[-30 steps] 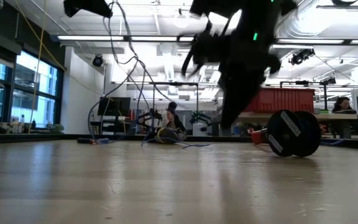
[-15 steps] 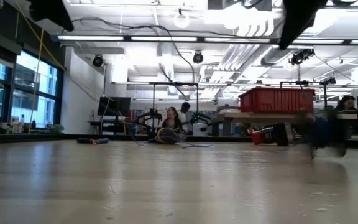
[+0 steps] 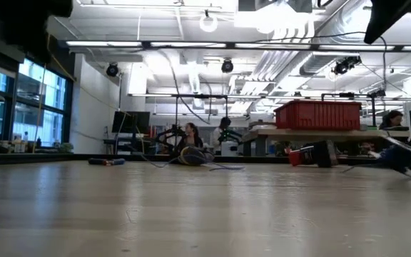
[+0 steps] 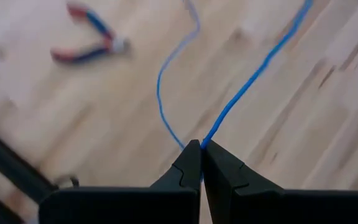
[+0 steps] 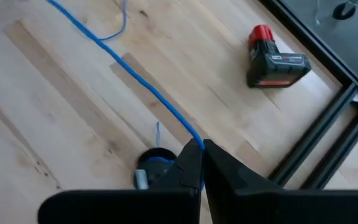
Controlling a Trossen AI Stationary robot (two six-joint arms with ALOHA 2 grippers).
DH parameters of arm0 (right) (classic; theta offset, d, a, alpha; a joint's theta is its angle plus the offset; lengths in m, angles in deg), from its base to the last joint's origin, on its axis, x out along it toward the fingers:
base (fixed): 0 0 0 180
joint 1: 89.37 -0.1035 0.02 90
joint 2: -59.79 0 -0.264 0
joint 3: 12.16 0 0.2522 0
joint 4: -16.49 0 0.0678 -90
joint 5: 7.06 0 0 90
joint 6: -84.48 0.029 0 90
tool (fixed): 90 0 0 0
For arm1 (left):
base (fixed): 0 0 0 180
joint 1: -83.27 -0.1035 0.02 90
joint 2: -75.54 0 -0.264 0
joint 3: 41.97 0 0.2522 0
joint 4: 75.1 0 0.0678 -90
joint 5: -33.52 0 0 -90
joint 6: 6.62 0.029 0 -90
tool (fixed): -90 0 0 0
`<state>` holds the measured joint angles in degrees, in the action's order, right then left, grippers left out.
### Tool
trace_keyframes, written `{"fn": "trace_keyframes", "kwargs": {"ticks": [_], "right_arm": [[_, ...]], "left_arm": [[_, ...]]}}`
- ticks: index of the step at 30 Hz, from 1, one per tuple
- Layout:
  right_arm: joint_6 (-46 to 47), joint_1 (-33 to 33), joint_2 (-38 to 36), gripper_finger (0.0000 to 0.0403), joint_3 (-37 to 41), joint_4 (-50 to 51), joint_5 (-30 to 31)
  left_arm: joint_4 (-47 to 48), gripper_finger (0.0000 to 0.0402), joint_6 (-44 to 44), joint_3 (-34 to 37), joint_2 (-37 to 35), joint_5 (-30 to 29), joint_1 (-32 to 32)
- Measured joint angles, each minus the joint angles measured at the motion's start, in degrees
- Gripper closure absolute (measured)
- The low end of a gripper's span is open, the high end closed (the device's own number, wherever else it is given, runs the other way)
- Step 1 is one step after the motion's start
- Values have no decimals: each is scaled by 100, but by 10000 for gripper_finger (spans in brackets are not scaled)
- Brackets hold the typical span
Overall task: Coil cords
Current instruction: Uncoil the blue wire from the black spool
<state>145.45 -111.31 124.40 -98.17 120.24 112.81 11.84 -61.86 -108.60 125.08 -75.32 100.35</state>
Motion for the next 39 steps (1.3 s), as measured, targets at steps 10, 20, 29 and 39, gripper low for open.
{"fn": "trace_keyframes", "kwargs": {"ticks": [10,20,29,39], "right_arm": [[-246,-4,-102,403,0,8,-15],[-610,-13,-120,403,0,-325,-289],[-1444,71,146,331,0,-1300,-1327],[-2938,14,1650,174,0,-2150,-1401]], "left_arm": [[-138,401,-2243,1152,22,650,1487],[-876,401,-3110,1157,39,184,2054],[-1649,401,-2389,1168,186,-503,1834],[-1763,401,-2398,1275,462,-234,1744]]}}
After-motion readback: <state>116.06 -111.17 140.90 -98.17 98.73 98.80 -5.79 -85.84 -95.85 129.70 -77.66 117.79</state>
